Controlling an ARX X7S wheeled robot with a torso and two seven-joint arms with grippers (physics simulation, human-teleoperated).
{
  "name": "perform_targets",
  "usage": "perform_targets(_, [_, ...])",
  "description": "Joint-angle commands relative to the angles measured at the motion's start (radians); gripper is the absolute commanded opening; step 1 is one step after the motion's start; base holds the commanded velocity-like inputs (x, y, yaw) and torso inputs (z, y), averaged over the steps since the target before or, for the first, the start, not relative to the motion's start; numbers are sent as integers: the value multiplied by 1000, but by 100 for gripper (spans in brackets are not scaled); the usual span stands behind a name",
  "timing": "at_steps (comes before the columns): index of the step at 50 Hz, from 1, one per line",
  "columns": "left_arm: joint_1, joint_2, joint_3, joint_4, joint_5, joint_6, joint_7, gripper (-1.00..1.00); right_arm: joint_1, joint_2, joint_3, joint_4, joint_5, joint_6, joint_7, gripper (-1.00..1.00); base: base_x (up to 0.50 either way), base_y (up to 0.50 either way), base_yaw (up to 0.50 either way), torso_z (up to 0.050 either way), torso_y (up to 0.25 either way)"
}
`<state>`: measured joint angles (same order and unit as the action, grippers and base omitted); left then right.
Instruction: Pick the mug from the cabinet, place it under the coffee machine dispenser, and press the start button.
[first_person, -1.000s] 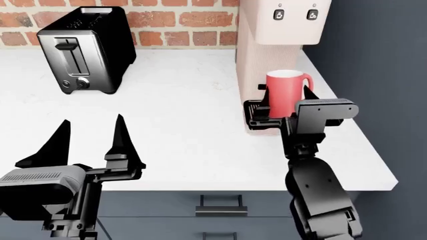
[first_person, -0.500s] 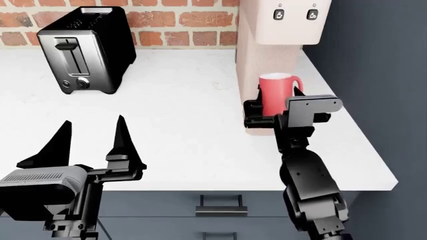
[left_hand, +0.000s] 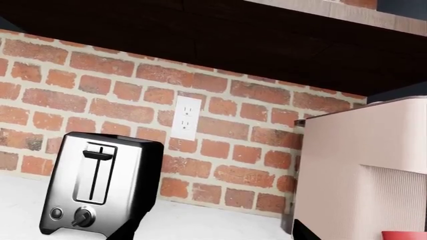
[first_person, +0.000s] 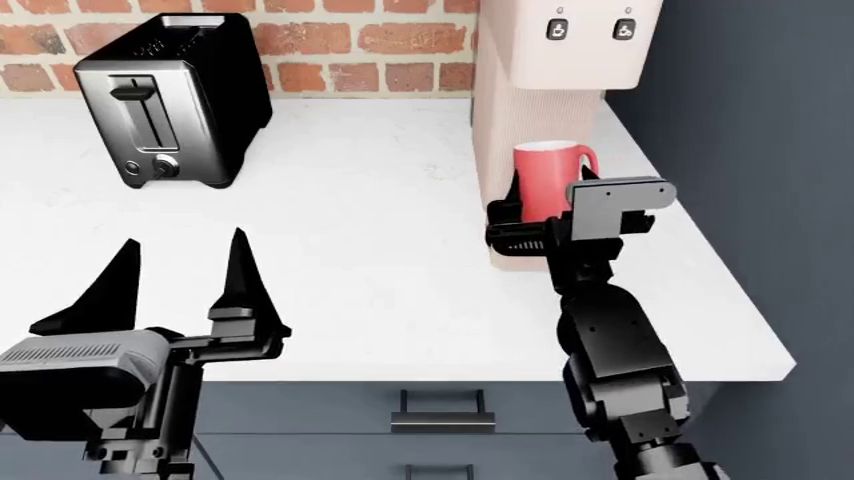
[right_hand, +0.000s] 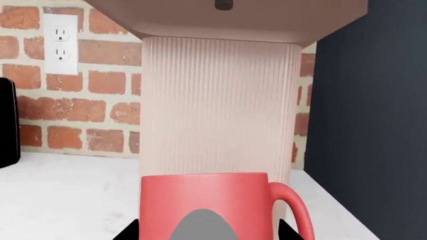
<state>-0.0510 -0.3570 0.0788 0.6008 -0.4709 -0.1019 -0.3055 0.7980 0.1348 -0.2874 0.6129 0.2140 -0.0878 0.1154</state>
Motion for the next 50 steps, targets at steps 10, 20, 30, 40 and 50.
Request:
perform_targets(10, [1,-6,3,-1,-4,4,-5,100,48,-18,-15,123,13,13,-23,-100,16,1,8,1,0])
perform_targets(20, [2,-7,5,-4,-4,7,-8,100,-15,-1,-27,-46,32,144,14,100,7,1,6,0,0])
perform_targets(30, [-1,-10,3,-6,-8,8,-11,100,-83,27,-41,-306,75,338,56,100,1,0,1,0,0])
perform_targets(40, [-2,-14,4,-2,-12,7,-16,100,-188,62,-59,-628,122,521,121,100,0,0,0,0,0])
perform_targets(50, [-6,-18,3,-1,-21,4,-18,100,-226,70,-69,-733,120,636,205,100,0,0,0,0,0])
